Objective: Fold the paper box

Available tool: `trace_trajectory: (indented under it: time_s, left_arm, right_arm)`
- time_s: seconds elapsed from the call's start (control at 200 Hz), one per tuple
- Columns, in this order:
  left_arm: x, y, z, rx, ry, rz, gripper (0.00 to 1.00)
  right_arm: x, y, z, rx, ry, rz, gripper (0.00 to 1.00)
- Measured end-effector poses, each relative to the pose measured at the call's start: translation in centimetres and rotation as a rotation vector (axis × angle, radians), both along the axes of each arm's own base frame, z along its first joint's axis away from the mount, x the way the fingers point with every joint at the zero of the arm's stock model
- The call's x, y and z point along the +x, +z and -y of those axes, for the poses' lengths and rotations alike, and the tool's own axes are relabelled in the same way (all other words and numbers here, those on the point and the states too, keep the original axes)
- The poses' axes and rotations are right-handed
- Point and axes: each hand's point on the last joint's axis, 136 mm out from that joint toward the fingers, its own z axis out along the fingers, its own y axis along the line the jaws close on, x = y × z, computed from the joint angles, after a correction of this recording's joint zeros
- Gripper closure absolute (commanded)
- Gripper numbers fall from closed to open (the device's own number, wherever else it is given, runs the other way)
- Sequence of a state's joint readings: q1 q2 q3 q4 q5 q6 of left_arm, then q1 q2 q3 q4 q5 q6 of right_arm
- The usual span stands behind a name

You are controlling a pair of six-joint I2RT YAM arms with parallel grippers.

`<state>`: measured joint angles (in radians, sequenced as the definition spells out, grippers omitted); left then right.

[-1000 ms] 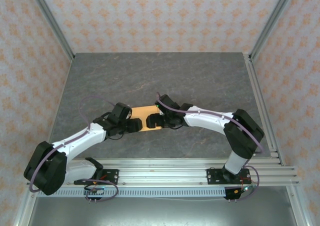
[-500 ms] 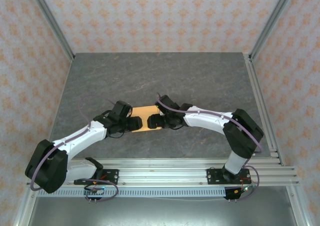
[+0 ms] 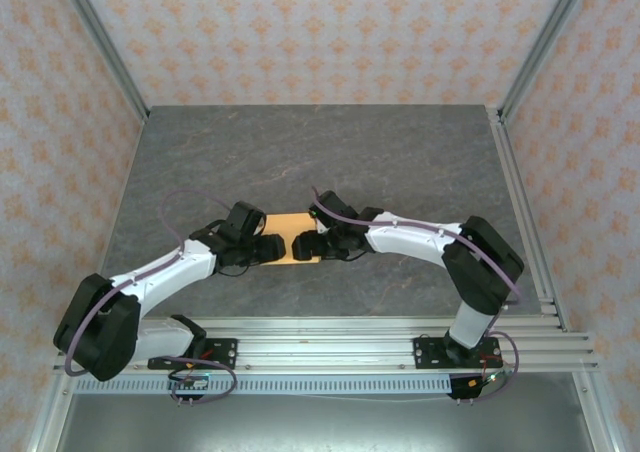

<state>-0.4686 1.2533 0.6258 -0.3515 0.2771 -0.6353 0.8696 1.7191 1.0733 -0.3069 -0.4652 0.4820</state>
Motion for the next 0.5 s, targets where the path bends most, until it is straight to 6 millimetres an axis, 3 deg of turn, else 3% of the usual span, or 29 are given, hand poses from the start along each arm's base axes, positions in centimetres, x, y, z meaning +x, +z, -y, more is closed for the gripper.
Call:
trace_trajectory:
  time_s: [0.31,0.5]
  left_arm:
    - [-0.06,-0.16,0.03,-0.001,0.002,-0.008,0.37]
    - [-0.06,-0.17,0.02,-0.002,0.005,-0.009,0.47]
  right_arm:
    - [0.03,-0.21,-0.1,0.024,-0.007,-0.042,0.28]
    - [0.54,-0.4,0.27,0.002,-0.024,-0.018,0.36]
